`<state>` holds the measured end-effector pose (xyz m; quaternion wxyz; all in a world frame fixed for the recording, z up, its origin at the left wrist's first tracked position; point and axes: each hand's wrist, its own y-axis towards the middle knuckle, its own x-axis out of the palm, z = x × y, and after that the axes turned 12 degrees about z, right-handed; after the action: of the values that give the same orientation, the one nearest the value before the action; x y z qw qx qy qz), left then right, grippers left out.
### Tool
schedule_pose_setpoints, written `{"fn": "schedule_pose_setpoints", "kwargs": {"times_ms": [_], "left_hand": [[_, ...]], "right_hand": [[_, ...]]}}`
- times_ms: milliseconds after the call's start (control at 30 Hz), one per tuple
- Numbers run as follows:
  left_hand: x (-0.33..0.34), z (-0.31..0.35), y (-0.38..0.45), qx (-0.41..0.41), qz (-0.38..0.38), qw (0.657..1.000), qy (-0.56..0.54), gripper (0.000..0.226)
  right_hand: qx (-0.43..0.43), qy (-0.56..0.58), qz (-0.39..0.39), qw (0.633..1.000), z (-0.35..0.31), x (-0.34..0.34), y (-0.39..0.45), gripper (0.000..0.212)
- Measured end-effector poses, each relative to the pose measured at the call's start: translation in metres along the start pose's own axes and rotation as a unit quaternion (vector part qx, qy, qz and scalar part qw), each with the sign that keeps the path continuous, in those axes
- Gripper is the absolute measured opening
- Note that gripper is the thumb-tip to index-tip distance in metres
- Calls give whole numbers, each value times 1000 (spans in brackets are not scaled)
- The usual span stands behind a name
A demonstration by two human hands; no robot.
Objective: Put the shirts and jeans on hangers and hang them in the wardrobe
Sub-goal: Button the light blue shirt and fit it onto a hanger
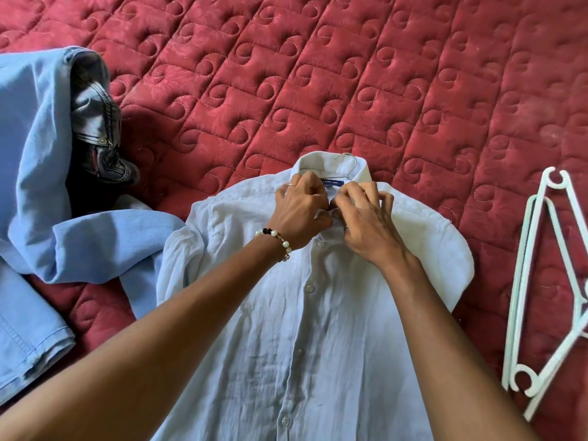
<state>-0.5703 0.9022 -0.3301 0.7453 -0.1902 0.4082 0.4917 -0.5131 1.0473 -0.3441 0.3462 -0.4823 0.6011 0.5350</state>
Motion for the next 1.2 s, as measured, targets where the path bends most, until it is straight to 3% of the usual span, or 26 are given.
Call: {"fn": "schedule_pose_setpoints", "kwargs": {"times_ms": [133,200,300,400,500,733,833,967,1033,1100,1200], "left_hand": [[-2,3,5,-68,4,997,-23,24],[-5,3,8,-94,1,995,-44,16],[-7,4,11,-120,-8,990,-73,15],[-7,4,12,-138,-24,989,-52,10],[-8,-1,11,-153,-35,986,-50,7],[-8,4,17,-166,-31,984,-53,6],[-4,2,16,-167,-50,984,-30,10],[5,-1,18,-213,-49,976,-22,11],[12,1,19,-255,-26,966,-19,23],[16,0,20,-260,-20,965,-4,39],[15,-3,21,-192,-70,978,41,25]], "right_hand": [[5,-27,81,996,-2,-2,0,12],[98,-33,146,984,-11,-3,-2,9],[281,2,219,934,-30,-3,-7,16],[390,131,264,873,-50,2,-11,8],[467,230,247,817,-60,3,-12,7],[502,323,186,781,-50,5,-17,11],[463,341,159,803,-44,6,-24,9],[293,238,174,910,-39,1,-16,6],[237,192,154,940,-38,0,-9,9],[215,173,114,954,-34,1,-5,11],[225,179,18,958,-25,-5,-3,11]]}}
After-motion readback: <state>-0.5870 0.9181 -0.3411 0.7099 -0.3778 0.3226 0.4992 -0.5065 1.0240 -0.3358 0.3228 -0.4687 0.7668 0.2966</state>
